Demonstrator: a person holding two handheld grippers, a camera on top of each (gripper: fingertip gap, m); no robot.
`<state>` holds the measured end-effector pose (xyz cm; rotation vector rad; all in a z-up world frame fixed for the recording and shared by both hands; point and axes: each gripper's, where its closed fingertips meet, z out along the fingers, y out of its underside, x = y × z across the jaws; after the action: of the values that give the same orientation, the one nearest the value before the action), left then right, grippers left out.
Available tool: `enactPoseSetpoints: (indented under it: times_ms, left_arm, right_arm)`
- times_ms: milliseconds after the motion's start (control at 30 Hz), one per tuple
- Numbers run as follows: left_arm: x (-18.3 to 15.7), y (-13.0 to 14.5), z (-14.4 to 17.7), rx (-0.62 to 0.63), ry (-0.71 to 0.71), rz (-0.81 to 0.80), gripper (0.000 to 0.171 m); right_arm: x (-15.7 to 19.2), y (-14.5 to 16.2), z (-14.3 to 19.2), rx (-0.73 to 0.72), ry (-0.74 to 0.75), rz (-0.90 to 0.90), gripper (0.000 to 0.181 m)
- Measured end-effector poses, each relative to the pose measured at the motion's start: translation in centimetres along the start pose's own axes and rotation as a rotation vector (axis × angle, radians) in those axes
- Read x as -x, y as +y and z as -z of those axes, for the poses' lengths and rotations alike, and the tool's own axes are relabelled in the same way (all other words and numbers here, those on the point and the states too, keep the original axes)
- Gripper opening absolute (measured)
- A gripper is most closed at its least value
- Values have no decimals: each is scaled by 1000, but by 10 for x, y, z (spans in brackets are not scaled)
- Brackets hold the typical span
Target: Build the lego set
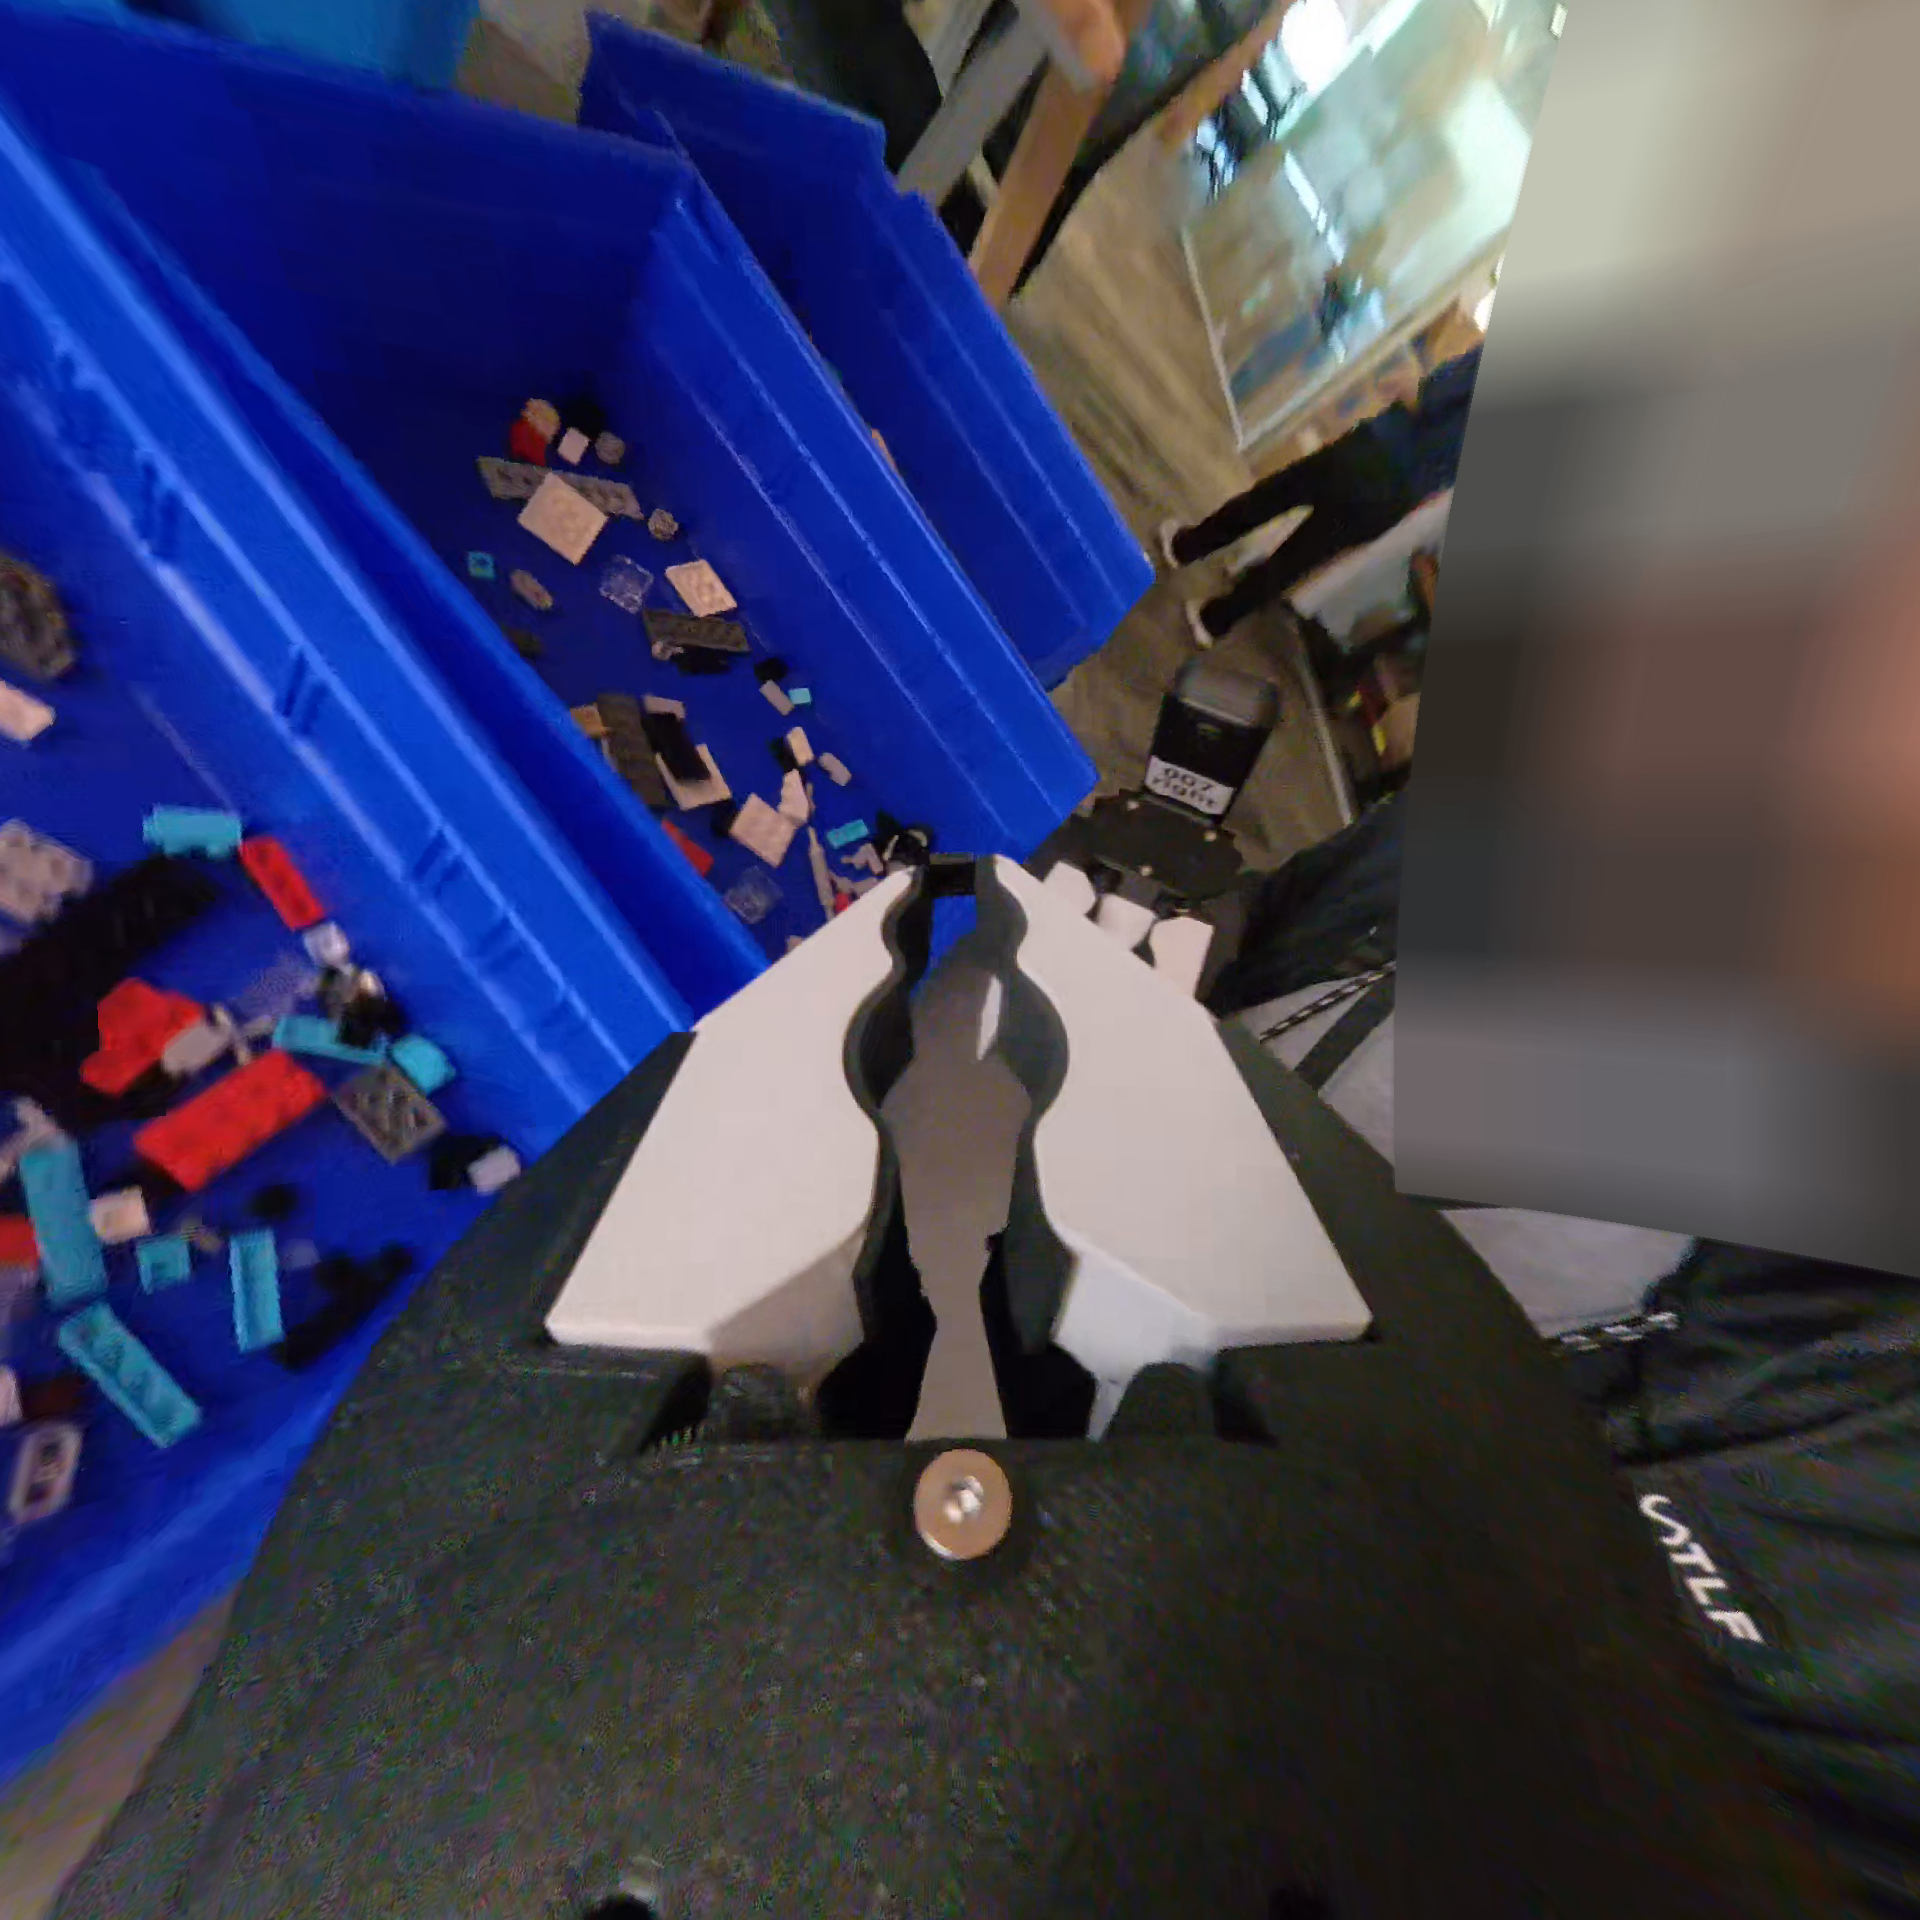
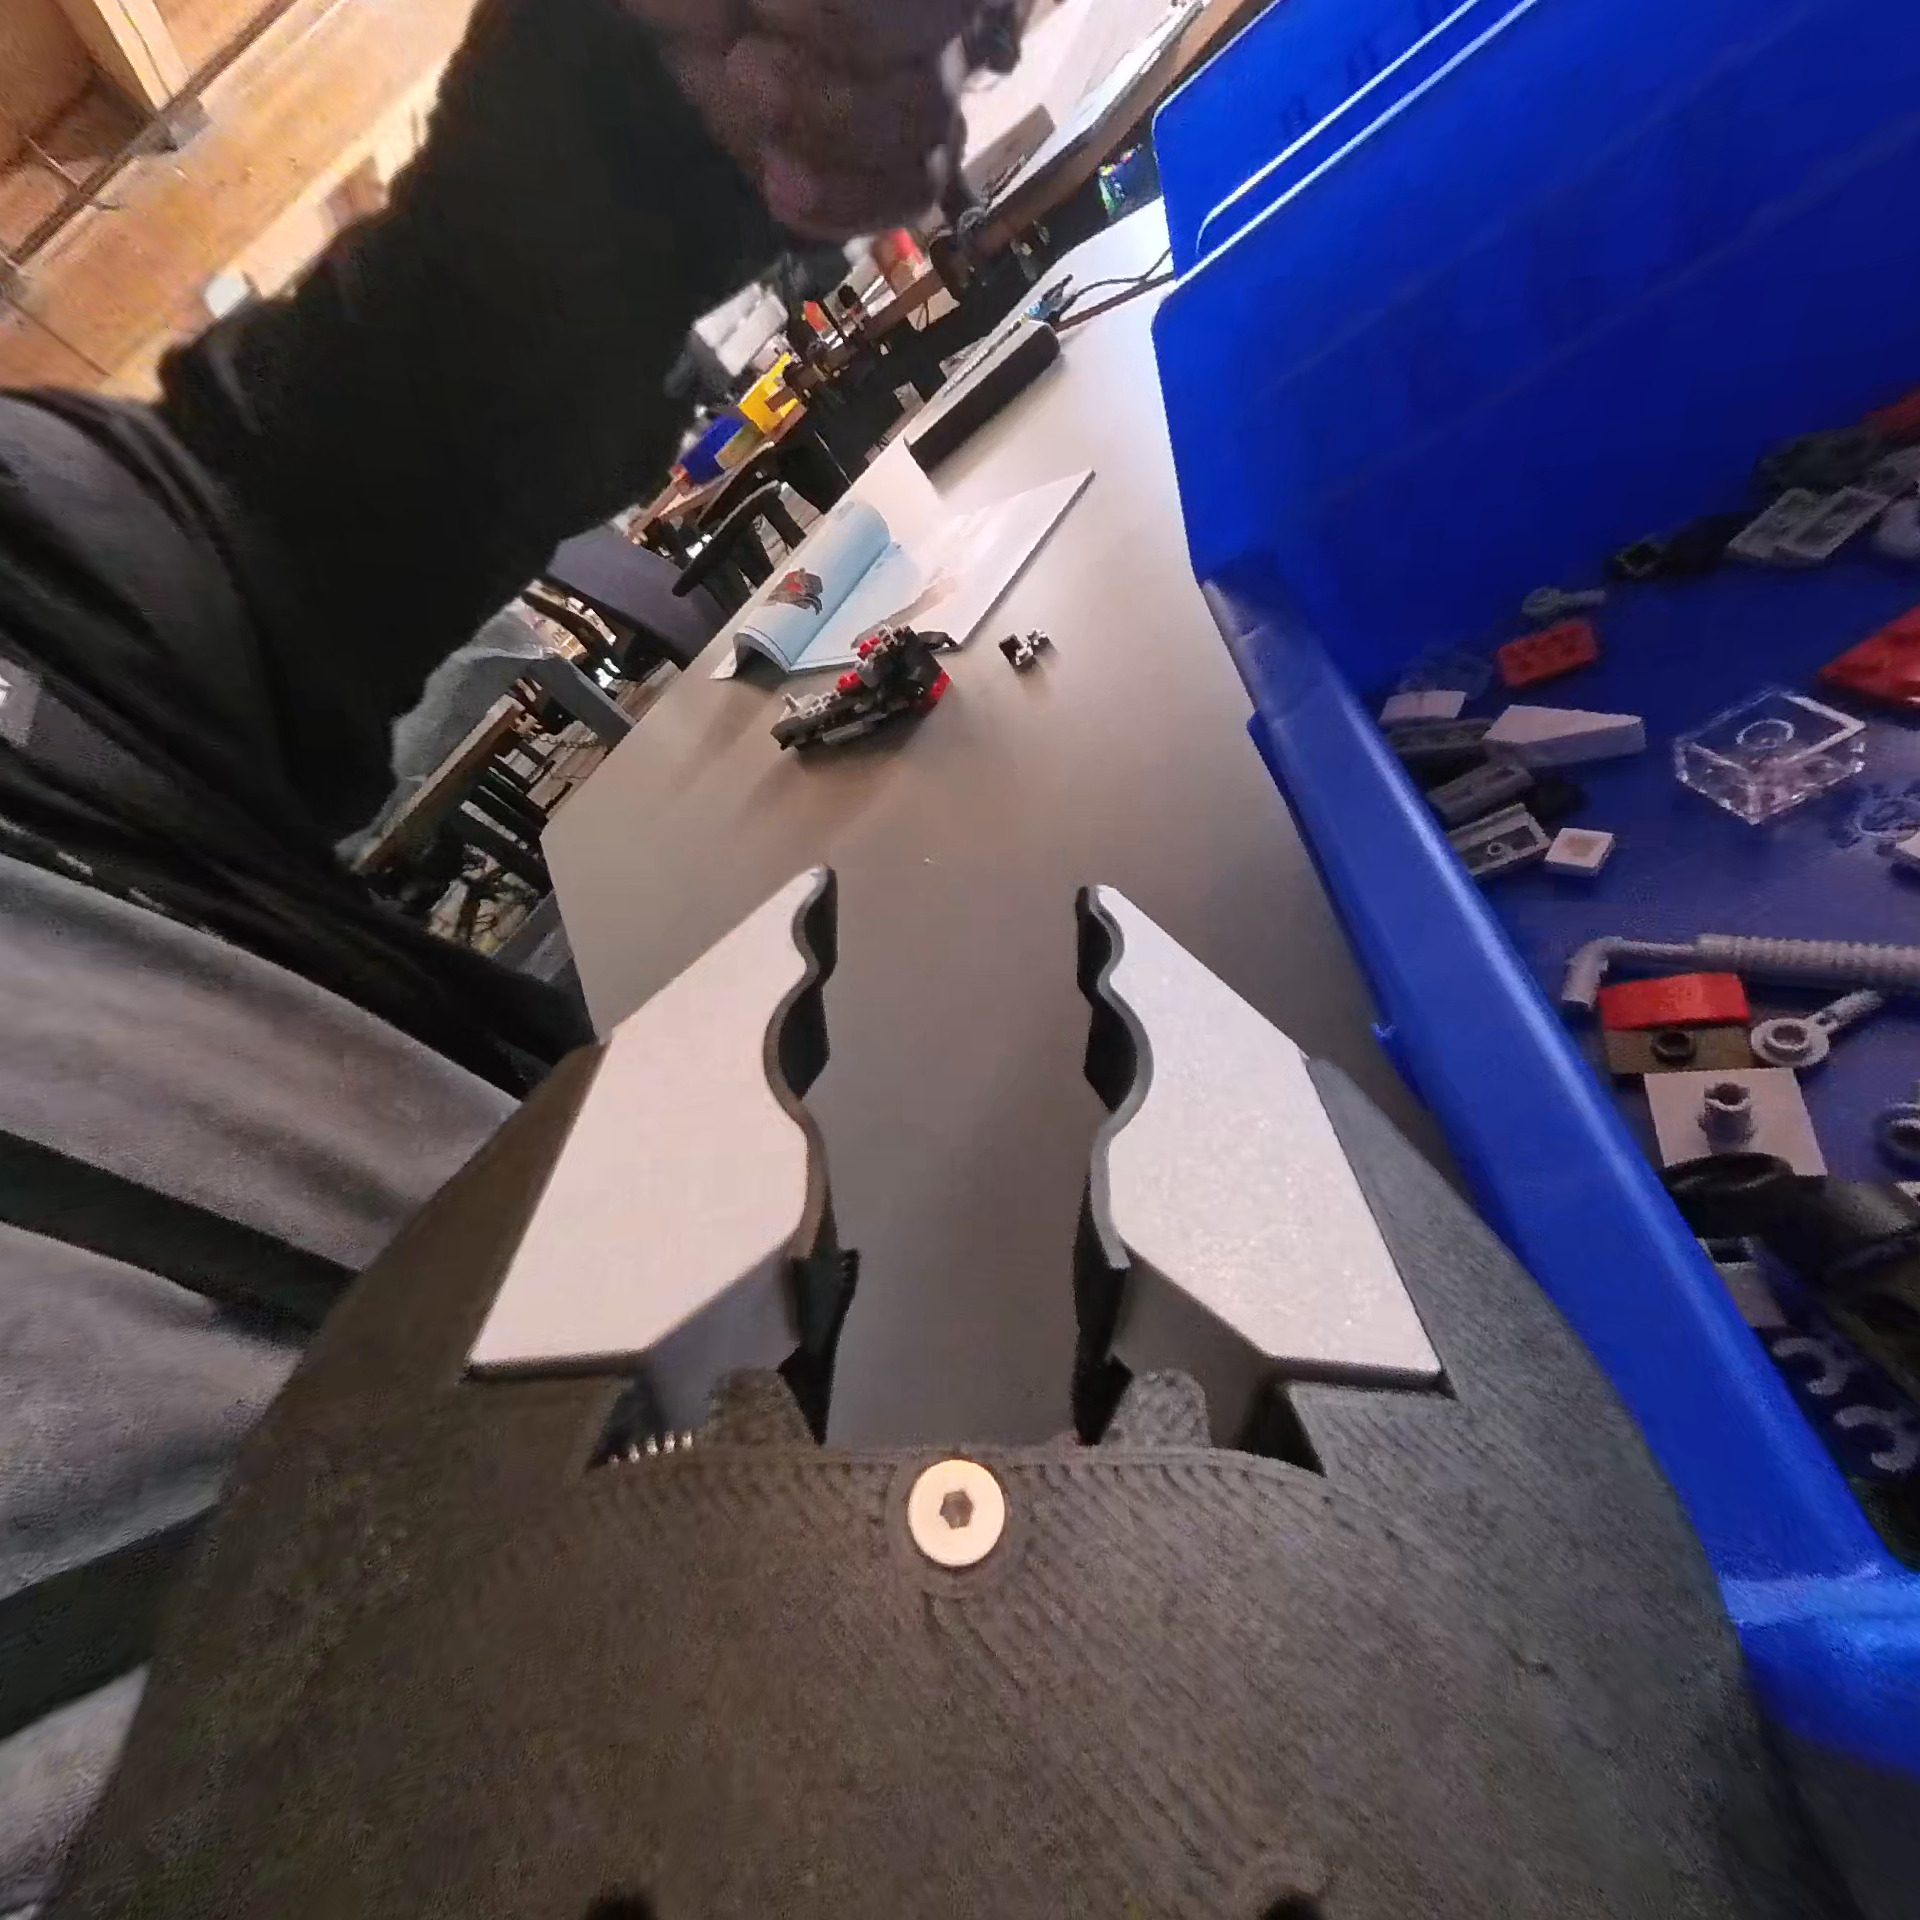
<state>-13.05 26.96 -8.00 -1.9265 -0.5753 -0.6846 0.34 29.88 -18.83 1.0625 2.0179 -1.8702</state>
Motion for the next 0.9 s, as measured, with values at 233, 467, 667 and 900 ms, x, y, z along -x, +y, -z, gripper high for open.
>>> enactPoseSetpoints:
  times_ms: [233, 467, 667, 900]
  left_arm:
    - [0, 58, 54, -44, -152, 32, 8]
    - [28, 171, 86, 228, -511, 22, 8]
    - [55, 211, 78, 370, -668, -20, 9]
    - [78, 220, 67, 416, -735, -36, 17]
  right_arm:
    - [-5, 3, -4, 29, 32, -6, 47]
    - [-6, 10, -13, 93, 41, -2, 47]
    - [-4, 15, -25, 150, 42, 21, 47]
    - [-6, 20, -27, 184, 64, 23, 47]
